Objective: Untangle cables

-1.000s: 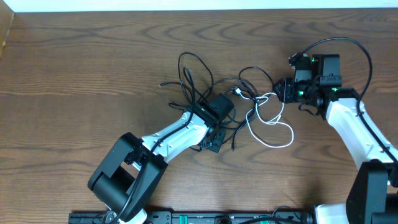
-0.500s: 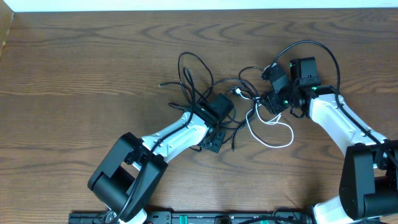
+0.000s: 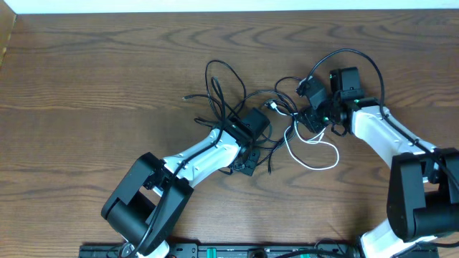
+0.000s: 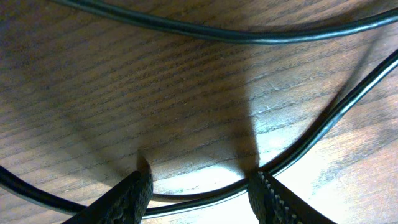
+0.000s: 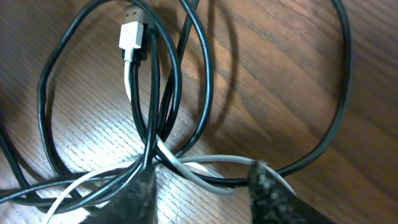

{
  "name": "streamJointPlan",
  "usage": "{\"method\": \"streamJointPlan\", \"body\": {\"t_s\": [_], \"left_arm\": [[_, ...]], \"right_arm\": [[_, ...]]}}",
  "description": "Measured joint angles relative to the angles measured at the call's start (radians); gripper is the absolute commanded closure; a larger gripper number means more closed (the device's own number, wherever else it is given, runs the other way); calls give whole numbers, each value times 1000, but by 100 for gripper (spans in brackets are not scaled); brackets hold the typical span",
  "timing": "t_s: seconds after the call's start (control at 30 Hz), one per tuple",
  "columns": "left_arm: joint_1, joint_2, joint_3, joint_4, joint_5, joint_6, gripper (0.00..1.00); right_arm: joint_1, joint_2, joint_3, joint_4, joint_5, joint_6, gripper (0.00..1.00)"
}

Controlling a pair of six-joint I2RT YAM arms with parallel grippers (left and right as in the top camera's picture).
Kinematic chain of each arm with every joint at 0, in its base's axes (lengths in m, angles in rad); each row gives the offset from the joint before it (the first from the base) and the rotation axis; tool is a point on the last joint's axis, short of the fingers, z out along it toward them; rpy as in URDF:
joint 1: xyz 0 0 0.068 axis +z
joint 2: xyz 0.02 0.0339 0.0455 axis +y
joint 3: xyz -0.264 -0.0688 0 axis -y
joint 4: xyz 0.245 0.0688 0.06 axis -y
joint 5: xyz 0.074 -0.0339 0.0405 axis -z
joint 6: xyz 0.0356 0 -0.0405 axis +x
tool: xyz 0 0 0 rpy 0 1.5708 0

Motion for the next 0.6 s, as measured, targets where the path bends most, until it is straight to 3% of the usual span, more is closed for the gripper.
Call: {"method": "streamJointPlan", "body": {"t_s": [0.03,0.2,0.23,0.37,0.5,0.6], "left_arm": [[0,0,0,0,0,0,45],[0,0,0,0,0,0,45],[0,0,0,0,0,0,45],[0,0,0,0,0,0,45],[0,0,0,0,0,0,45],[0,0,0,0,0,0,45]], "right_arm": [[0,0,0,14,-6,-7,78],[0,0,0,-19,-14,-6,89],[0,0,0,-33,-15,-4,98],[0,0,0,-82,-15,26,99],[-14,-18,23,-122,-6,179,99],[-64,-125,119,-186,-2,272,99]]}}
